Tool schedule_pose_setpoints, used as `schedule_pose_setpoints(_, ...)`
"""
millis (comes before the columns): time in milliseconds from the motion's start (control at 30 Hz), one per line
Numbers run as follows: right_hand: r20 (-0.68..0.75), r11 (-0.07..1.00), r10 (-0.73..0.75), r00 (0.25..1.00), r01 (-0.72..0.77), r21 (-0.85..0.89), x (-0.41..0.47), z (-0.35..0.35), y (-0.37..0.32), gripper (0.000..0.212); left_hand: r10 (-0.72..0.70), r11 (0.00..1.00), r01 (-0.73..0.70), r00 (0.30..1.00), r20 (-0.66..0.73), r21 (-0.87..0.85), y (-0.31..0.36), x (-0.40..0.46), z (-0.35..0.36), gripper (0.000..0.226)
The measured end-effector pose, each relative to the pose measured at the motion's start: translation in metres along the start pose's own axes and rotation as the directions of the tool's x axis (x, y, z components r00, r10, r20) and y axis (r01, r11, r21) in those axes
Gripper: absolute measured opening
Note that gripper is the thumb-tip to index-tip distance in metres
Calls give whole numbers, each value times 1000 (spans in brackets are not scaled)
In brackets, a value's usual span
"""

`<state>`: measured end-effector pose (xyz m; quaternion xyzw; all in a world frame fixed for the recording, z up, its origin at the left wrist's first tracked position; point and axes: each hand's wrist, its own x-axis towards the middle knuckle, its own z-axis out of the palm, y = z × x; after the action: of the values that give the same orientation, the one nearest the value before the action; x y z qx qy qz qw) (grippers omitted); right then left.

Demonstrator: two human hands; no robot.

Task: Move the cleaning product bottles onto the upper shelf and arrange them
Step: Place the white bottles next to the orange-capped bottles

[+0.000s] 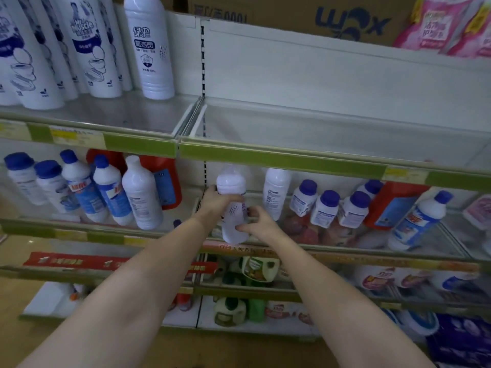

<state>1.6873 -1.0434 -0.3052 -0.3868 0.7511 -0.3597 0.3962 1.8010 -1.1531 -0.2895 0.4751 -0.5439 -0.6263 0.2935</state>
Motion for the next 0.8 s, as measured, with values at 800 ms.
schedule_pose_setpoints(800, 217, 993, 22, 976, -48, 113, -126, -79, 93, 107, -315, 947, 297, 934, 167, 126, -32, -156, 98, 73)
